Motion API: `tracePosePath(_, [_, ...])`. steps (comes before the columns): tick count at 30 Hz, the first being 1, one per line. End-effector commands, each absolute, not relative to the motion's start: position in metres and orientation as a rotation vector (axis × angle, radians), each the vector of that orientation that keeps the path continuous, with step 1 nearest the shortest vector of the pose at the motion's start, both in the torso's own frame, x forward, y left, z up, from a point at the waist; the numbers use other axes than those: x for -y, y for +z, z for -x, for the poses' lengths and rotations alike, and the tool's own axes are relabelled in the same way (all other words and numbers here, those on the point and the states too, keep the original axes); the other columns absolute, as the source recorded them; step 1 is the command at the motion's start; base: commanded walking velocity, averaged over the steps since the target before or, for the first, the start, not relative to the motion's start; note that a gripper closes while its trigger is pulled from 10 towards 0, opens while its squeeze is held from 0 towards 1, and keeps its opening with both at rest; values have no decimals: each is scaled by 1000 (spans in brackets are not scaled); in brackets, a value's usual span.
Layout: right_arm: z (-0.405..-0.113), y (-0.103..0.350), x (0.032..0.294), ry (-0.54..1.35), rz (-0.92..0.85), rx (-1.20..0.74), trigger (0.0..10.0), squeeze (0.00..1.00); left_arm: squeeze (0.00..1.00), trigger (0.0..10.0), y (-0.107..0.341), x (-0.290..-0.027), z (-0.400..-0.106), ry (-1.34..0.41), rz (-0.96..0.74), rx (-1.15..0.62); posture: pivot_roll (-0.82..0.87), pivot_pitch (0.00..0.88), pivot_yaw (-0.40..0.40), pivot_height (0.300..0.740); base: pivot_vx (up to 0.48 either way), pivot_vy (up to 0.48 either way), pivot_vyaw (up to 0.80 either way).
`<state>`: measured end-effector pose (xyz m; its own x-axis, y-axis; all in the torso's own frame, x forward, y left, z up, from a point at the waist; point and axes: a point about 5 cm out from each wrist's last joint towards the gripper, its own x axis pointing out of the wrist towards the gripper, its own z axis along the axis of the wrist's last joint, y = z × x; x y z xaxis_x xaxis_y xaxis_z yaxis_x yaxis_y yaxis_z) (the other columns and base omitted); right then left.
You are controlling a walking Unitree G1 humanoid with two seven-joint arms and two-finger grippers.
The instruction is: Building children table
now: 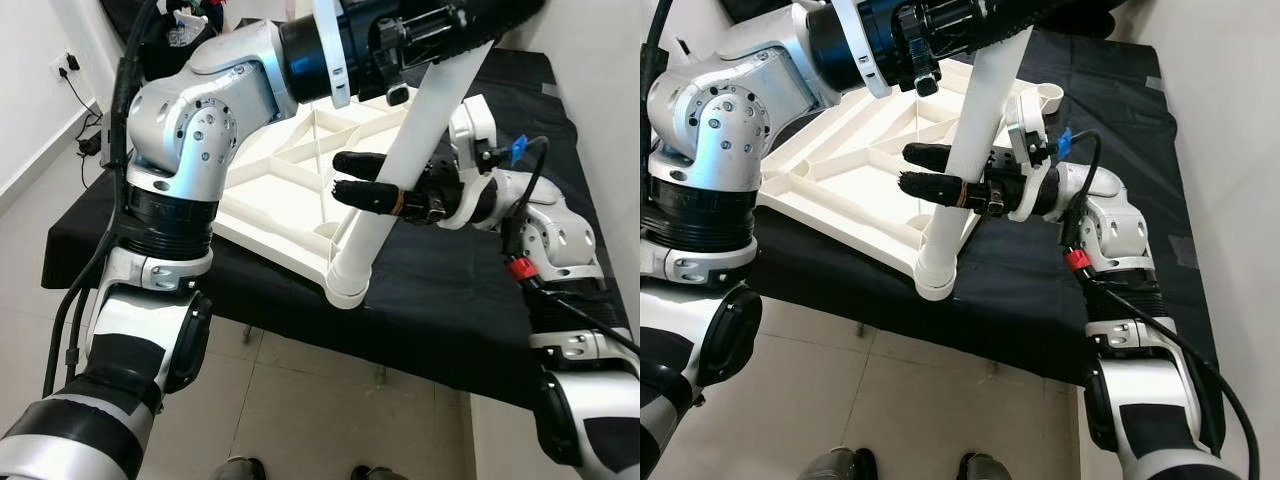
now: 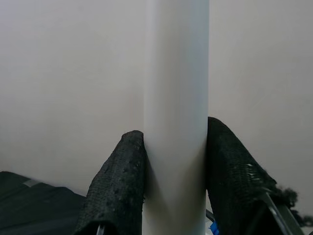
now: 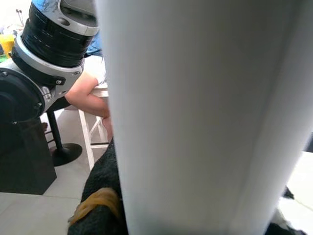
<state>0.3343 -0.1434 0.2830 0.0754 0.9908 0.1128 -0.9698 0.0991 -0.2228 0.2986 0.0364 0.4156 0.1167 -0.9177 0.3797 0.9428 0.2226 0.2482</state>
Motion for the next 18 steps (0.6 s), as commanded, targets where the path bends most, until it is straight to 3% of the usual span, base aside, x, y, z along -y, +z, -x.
tracePosePath(1, [-331, 277, 134, 1501, 241, 216, 0, 0, 0, 0, 409, -38, -303, -1342, 63, 474, 3, 217, -27, 740, 0, 0, 0])
tracePosePath(3, [-332, 278, 133, 1486, 266, 221, 0, 0, 0, 0, 409, -38, -303, -1337, 63, 478, 3, 217, -27, 740, 0, 0, 0])
tracePosePath(4, [-332, 280, 132, 1466, 297, 232, 0, 0, 616, 4824, 409, -39, -304, -1312, 62, 485, -3, 218, -29, 740, 0, 0, 0])
tracePosePath(5, [-332, 283, 131, 1431, 337, 255, 0, 0, 1000, 10000, 409, -42, -305, -1276, 67, 490, -7, 222, -29, 740, 0, 0, 0])
tracePosePath(10, [-330, 291, 128, 1377, 390, 301, 0, 0, 1000, 10000, 408, -52, -305, -1219, 86, 499, -16, 229, -26, 740, 0, 0, 0])
tracePosePath(12, [-327, 297, 129, 1330, 395, 338, 0, 0, 1000, 10000, 407, -86, -291, -1209, 127, 528, -16, 236, -20, 740, 0, 0, 0])
tracePosePath(15, [-328, 298, 131, 1317, 393, 346, 0, 0, 1000, 10000, 407, -95, -284, -1216, 134, 538, -16, 236, -20, 740, 0, 0, 0])
tracePosePath(18, [-332, 305, 137, 1281, 373, 365, 0, 0, 1000, 10000, 399, -127, -261, -1235, 157, 533, -7, 243, -18, 740, 0, 0, 0])
